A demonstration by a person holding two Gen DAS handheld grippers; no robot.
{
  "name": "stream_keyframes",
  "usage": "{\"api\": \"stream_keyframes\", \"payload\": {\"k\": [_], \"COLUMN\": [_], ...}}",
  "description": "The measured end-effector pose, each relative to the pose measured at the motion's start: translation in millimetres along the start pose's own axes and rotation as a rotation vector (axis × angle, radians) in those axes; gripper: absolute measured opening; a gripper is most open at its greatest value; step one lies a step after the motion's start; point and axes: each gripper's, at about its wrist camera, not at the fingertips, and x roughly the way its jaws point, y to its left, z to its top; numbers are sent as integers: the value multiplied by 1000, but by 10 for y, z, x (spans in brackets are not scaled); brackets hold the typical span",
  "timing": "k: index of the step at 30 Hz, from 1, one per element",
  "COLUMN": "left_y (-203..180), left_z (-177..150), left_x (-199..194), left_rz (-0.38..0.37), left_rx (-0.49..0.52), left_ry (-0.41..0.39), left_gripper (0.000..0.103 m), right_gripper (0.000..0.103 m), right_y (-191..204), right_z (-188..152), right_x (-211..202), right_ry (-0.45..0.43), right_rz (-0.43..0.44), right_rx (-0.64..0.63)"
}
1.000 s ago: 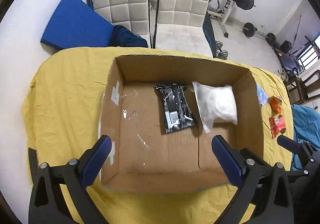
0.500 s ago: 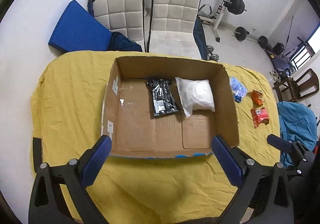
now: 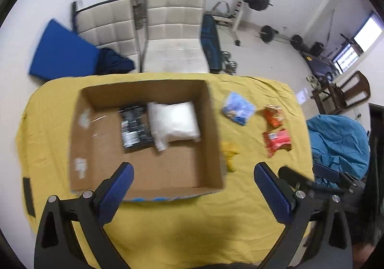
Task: Organize soft objects
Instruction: 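Grasp the red wafer pack with the right tool while the left grasps the orange chip bag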
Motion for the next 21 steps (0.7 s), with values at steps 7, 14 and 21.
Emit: {"api": "stream_keyframes", "payload": {"k": [7,14,21], "left_y": [-861,-1360,-1433], "left_z": [343,694,828], "left_x": [635,1474,1994], "left_rz": [-18,59,97], "left_rx": [58,99,82], "left_ry": [72,177,258], "left_gripper": [103,103,103], "right_gripper": [103,100,71], "right_y": [-1608,-2274,-2345], "right_z": [525,798,807], "right_x": [758,1809,2397], "right_ry": [118,240,342], "right_rz": [10,45,77], "right_rx": [405,662,701]}}
